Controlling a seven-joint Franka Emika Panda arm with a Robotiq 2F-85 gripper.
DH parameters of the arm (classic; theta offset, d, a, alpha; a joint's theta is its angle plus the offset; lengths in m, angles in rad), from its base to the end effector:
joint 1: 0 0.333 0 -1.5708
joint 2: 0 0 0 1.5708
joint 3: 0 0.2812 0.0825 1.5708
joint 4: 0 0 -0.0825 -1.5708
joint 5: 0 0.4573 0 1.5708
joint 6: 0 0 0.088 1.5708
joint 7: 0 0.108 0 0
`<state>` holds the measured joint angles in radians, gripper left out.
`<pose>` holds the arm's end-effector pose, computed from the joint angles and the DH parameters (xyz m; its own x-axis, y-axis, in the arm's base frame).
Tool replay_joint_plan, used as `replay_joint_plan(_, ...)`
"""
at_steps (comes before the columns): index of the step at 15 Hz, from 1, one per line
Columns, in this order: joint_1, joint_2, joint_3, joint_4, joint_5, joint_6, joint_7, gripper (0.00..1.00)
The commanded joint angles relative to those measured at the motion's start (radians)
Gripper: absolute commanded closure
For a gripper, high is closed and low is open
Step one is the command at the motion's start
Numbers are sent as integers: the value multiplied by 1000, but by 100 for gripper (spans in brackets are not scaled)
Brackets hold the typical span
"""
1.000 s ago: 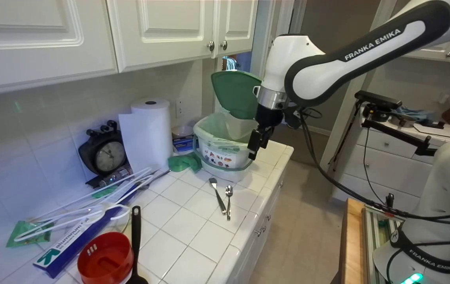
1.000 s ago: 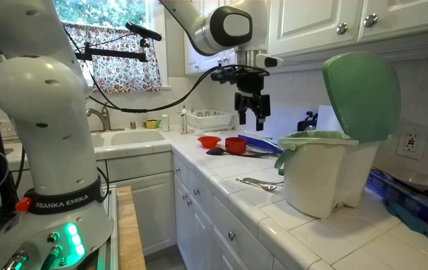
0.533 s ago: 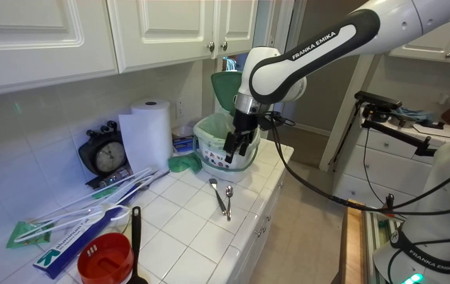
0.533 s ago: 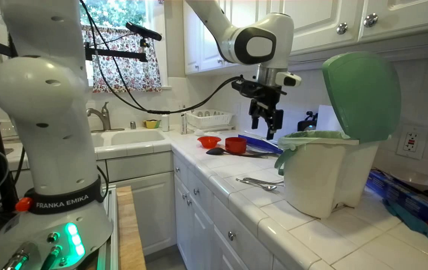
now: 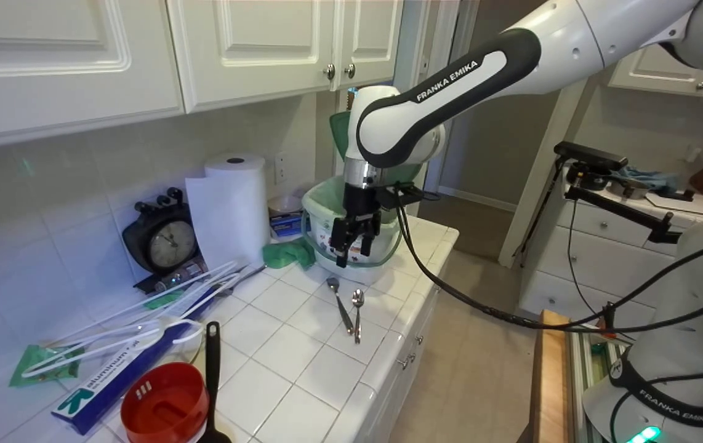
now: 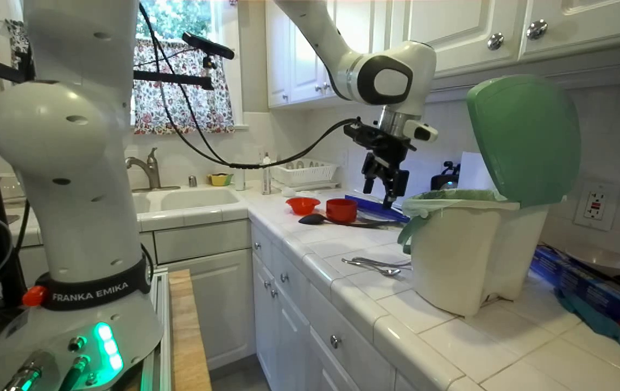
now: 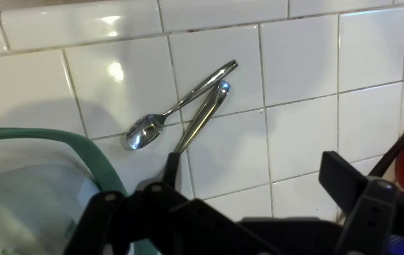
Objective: Use the silver fork to close the bin
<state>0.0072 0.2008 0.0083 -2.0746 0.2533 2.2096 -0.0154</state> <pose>0.6200 0.0182 0.2460 0.9898 -0.1192 -0.0775 -0.1322 -0.9721 -0.1938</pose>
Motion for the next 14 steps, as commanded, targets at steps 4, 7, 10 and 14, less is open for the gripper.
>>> replay_joint_plan(4,-5,34,15,35,-2,-25,1,0)
replay_joint_plan(7,-2,26,6,29,-18,12,36,0)
replay_joint_plan(10,-6,25,2,26,-3,66,49,0)
replay_joint_plan(14,-1,47,4,42,-8,89,82,0)
